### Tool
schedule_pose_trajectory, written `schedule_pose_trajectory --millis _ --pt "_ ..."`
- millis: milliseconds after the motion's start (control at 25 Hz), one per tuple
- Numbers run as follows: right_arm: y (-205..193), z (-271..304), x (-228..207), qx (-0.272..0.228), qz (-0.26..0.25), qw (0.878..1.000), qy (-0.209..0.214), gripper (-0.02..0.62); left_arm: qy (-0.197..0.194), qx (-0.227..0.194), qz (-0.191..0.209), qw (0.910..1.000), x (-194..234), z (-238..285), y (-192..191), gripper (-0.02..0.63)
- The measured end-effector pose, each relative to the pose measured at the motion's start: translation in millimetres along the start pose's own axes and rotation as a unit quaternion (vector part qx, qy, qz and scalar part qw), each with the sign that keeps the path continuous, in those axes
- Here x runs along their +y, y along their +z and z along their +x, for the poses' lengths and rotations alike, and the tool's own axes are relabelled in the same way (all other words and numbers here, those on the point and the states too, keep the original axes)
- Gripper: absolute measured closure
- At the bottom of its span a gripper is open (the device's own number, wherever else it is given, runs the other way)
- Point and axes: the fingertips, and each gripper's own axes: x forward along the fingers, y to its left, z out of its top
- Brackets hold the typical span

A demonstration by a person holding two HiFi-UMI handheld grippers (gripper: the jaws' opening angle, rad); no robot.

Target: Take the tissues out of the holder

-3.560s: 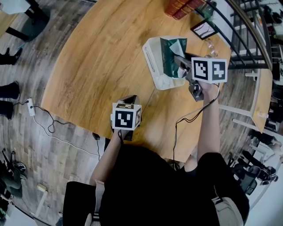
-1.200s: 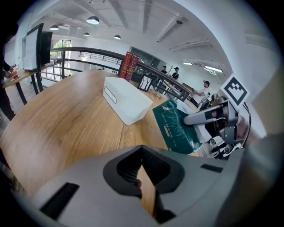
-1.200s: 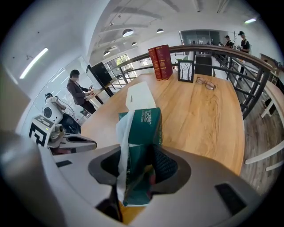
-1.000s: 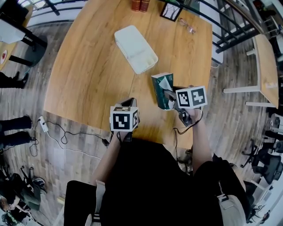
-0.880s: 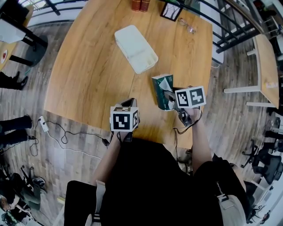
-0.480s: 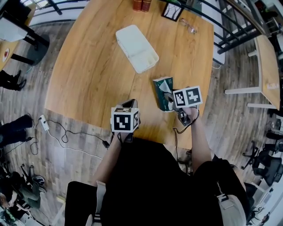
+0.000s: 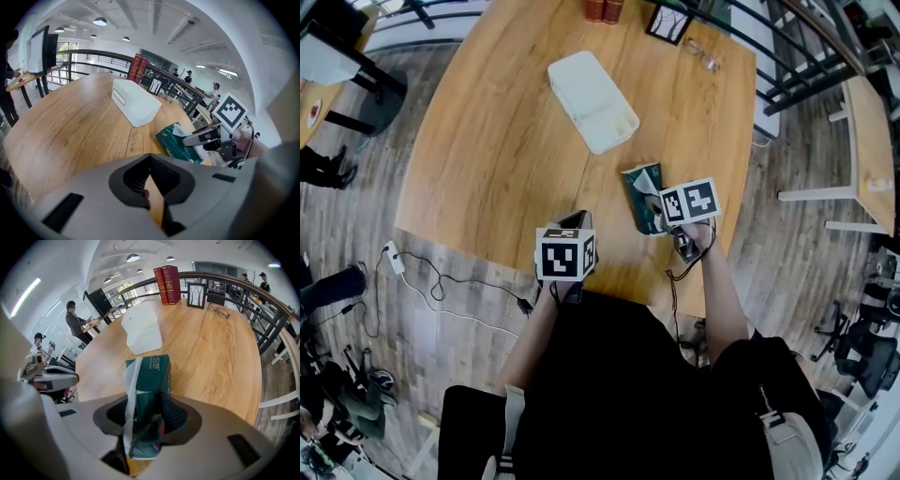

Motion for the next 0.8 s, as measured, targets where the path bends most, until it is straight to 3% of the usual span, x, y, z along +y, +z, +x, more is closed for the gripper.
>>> schedule_pose_trajectory --millis 800 --pt "5.1 8.8 2.4 -0.037 -0.014 0.999 -0.005 0.400 0.002 0.007 0.002 1.0000 -3.0 5.6 -4.0 0.595"
